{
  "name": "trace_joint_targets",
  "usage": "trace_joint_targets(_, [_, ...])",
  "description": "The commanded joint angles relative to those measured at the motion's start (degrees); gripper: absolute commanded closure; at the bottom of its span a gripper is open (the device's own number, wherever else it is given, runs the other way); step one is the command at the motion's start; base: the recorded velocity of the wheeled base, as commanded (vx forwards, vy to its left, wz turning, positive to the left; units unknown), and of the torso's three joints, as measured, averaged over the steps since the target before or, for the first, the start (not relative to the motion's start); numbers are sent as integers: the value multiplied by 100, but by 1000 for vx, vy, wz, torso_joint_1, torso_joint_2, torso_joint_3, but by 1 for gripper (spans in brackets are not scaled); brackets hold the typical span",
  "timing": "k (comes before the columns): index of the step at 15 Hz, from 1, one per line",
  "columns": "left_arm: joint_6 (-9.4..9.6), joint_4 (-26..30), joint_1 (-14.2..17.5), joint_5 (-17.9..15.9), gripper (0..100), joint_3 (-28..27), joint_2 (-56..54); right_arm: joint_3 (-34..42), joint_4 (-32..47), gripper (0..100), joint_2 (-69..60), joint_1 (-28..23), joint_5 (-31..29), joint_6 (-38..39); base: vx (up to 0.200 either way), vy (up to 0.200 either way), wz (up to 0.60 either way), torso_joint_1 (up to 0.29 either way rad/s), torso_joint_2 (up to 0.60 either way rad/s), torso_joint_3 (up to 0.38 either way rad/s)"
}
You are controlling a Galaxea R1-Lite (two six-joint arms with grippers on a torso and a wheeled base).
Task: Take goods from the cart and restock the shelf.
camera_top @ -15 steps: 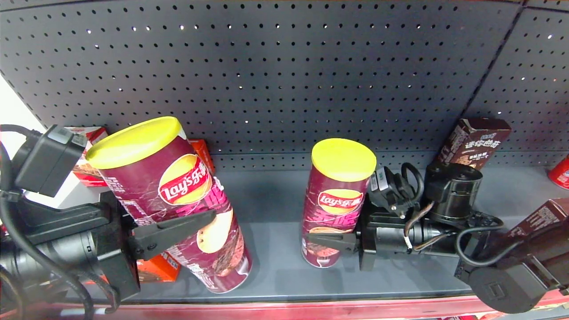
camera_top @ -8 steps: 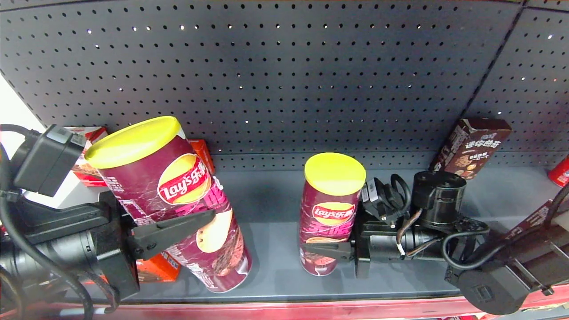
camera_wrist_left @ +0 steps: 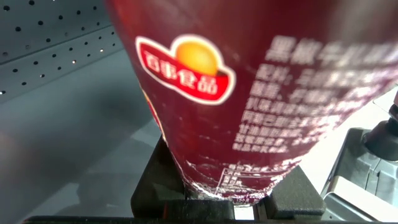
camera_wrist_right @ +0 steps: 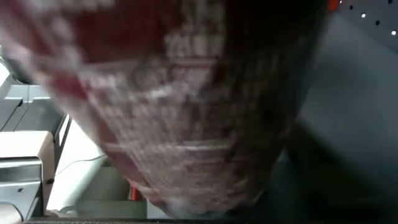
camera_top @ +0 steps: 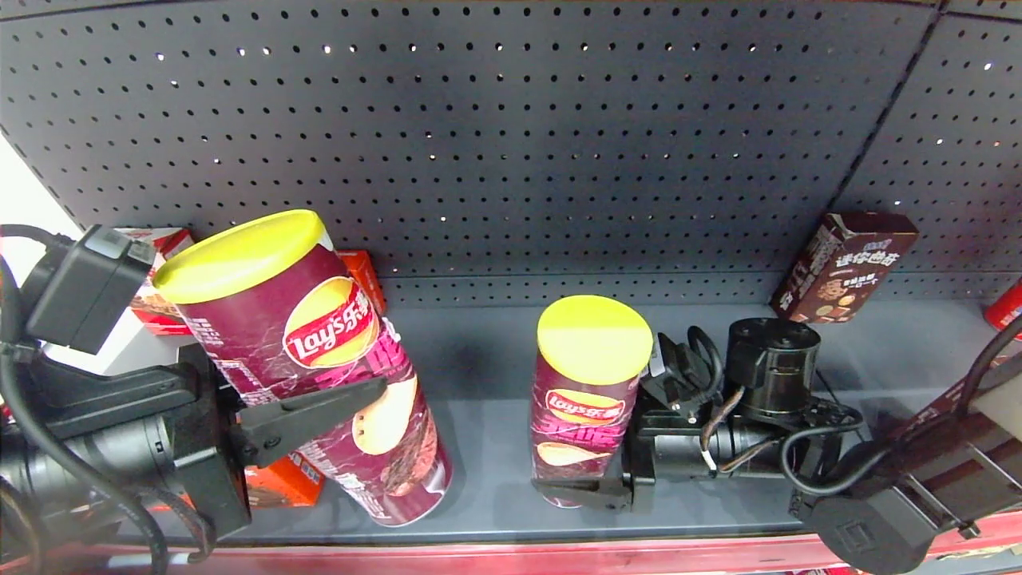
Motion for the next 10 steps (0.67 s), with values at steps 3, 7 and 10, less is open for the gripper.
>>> trace_joint_targets(3, [5,-8,-11,-3,100,9,-19,416,-3,0,-480,-194,-48,-2,0,0,0,0,0,0])
trace_joint_targets(7, [5,-8,-11,-3,100,9,-10,961,33,0,-1060,-607,-48,-2,0,0,0,0,0,0])
trace_joint_targets(10, [14,-8,-20,-3,100,0,-19,1014,59,0,-1078,-686,-56,-2,0,0,0,0,0,0])
